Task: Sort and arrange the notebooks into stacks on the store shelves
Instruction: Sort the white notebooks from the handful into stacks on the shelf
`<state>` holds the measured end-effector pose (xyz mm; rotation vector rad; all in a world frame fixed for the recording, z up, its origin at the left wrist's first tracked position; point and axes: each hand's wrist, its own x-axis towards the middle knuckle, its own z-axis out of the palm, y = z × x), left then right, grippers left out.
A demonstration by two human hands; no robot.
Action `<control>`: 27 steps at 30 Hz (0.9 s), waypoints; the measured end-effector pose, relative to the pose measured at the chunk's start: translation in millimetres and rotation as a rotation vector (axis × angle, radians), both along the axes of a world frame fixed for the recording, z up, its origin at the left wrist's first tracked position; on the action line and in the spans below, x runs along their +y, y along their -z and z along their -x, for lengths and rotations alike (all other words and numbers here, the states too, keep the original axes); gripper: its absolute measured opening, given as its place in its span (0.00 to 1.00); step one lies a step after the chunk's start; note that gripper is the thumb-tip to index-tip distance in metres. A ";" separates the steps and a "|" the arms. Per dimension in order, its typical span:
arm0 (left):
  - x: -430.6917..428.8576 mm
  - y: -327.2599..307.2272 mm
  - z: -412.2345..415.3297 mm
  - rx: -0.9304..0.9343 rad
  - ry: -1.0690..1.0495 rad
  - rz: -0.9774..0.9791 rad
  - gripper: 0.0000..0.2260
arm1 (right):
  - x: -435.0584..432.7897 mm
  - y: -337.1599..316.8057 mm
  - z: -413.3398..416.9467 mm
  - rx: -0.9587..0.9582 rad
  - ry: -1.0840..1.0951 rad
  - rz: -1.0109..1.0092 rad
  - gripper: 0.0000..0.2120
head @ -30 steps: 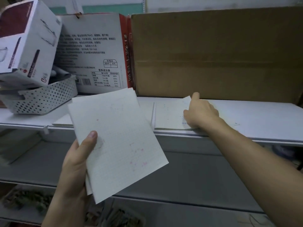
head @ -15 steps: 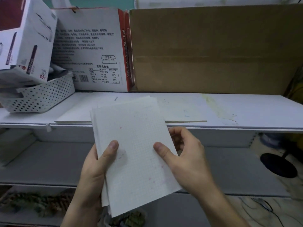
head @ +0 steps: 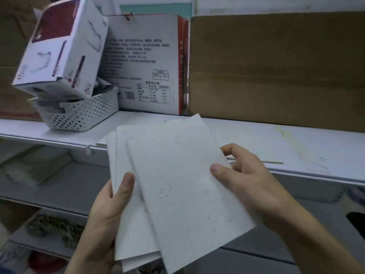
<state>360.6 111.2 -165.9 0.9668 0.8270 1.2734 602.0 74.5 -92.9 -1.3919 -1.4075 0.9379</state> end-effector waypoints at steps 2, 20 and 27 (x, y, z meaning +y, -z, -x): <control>4.5 1.6 21.2 0.023 -0.082 0.006 0.44 | 21.9 -14.0 4.5 0.103 -0.030 0.031 0.06; 90.3 33.8 231.9 0.065 -0.389 0.144 0.63 | 255.1 -6.9 121.8 0.016 0.136 0.030 0.07; 69.6 27.0 210.3 0.021 -0.421 0.134 0.63 | 252.0 4.3 130.7 -0.372 0.173 0.040 0.36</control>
